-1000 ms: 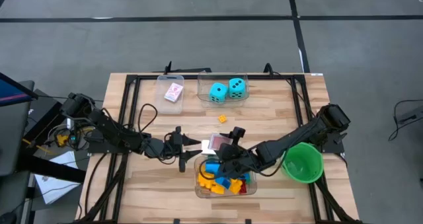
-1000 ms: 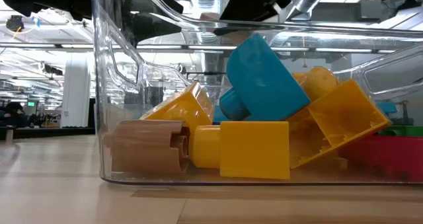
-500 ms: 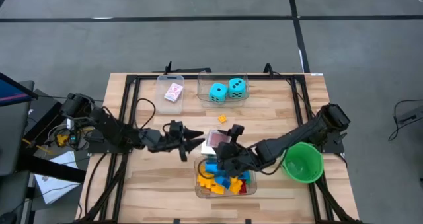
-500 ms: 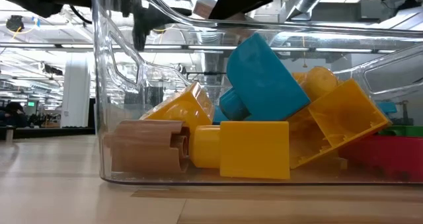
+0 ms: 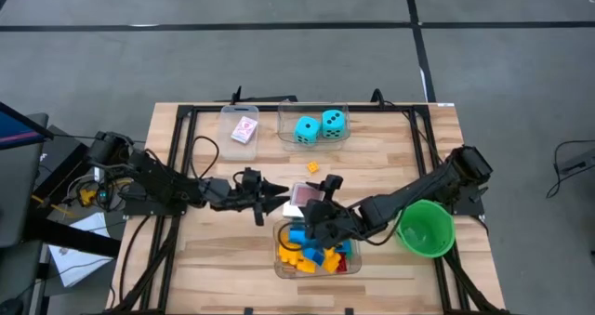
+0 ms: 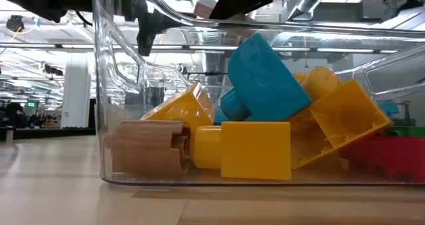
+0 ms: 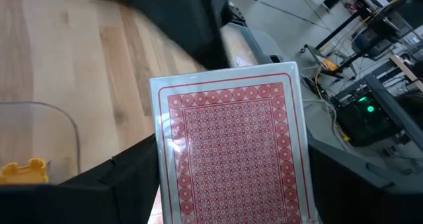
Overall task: Pick & Place Toys
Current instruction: Put the red deck of cards box into the white bin
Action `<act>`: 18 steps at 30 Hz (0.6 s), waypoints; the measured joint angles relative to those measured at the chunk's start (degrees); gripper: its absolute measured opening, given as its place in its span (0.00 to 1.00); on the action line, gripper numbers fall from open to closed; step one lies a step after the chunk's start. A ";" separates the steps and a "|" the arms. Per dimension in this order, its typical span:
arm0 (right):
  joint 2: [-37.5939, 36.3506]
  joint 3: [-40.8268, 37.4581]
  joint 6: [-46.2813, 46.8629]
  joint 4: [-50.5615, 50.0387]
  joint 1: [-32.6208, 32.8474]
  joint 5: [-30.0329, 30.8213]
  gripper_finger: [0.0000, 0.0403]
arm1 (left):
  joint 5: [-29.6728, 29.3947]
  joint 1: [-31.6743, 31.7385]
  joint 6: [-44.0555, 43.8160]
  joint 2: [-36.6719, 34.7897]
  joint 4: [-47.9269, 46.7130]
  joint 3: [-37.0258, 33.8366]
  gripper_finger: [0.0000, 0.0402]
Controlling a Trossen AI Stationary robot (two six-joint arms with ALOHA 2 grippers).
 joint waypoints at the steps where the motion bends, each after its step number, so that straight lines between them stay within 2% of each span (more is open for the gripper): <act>1: 0.00 0.00 0.02 0.00 -0.02 -0.02 0.77 | 0.02 0.00 -0.02 0.42 -0.38 0.13 0.44; 11: 0.00 0.00 0.02 -0.50 0.08 -0.12 0.77 | 1.57 0.27 1.21 8.34 -0.46 6.62 0.44; 18: 0.00 0.00 0.03 -0.93 0.15 -0.23 0.77 | 1.50 0.74 1.23 8.57 -0.34 6.68 0.44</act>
